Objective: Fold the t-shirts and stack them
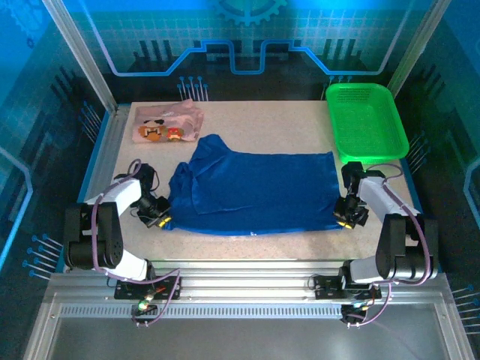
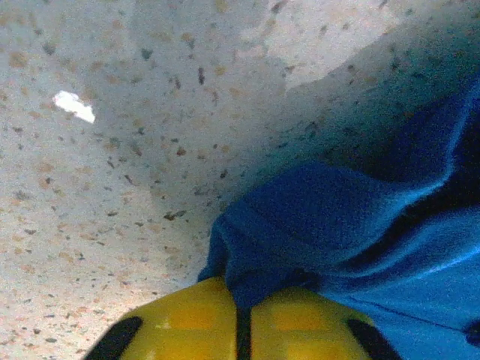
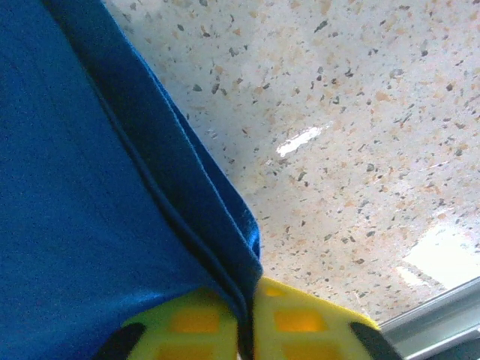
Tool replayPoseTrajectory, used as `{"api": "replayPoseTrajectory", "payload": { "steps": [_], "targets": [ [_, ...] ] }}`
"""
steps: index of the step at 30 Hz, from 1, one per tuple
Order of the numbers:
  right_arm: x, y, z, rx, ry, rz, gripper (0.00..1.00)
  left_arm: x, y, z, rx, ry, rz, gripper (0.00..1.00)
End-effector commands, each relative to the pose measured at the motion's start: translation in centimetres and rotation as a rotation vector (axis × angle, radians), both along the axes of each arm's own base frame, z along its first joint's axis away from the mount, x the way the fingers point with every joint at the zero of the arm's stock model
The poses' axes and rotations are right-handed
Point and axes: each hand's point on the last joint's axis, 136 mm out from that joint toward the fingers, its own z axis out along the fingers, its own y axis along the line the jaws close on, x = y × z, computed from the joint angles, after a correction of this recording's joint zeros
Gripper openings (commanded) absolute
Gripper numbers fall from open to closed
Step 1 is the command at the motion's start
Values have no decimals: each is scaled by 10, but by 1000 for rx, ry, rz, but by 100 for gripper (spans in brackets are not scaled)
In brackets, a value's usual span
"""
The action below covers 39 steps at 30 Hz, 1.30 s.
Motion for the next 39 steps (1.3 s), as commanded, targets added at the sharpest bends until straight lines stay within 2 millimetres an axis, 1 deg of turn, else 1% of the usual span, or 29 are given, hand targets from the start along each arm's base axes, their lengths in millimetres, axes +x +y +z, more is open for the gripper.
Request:
{"api": "replayPoseTrajectory", "payload": {
  "steps": [1,2,3,4,5,7,9,10,11,12,14,15,17,20,24,27,29,30,34,36,39],
  "targets": [
    [-6,-10,6,-44,10,-26,25,-17,8,-4,31,68,55,28],
    [-4,-8,8,-34,-10,-25,33,-15,8,0,38,56,57,36],
    [-1,-5,10,-17,-34,-23,41,-11,9,5,44,35,58,46],
    [2,-1,14,3,-63,-17,48,-7,9,12,50,14,59,53],
    [5,2,19,23,-95,-9,55,-1,9,20,50,-19,62,58],
    [13,14,32,92,-171,38,64,13,0,41,10,-115,97,61],
    [22,29,52,155,-273,106,78,26,-12,70,8,-217,88,68],
    [25,36,63,172,-325,140,82,31,-19,83,12,-249,72,71],
    [29,43,74,195,-383,178,84,35,-27,96,5,-278,55,74],
    [31,52,85,225,-436,216,86,38,-37,104,-9,-292,38,76],
    [31,66,94,271,-482,275,87,39,-56,109,-63,-288,14,78],
    [36,73,108,288,-525,311,89,39,-67,107,-97,-277,2,78],
    [38,84,113,316,-538,358,90,37,-82,97,-132,-238,-18,78],
    [43,95,114,319,-531,407,90,32,-96,72,-175,-171,-10,74],
    [51,113,113,332,-517,476,90,39,-110,46,-230,-145,12,67],
    [55,123,113,320,-507,523,91,44,-117,35,-238,-130,11,64],
    [56,127,113,319,-502,536,91,45,-119,28,-237,-118,9,62],
    [56,128,113,320,-502,540,91,47,-120,25,-237,-118,10,60],
    [56,129,112,323,-500,539,91,52,-123,18,-235,-114,8,54],
    [55,128,111,315,-497,536,91,52,-122,15,-230,-103,4,48],
    [54,126,110,304,-493,533,91,47,-121,10,-215,-73,-7,42]
  ]
}}
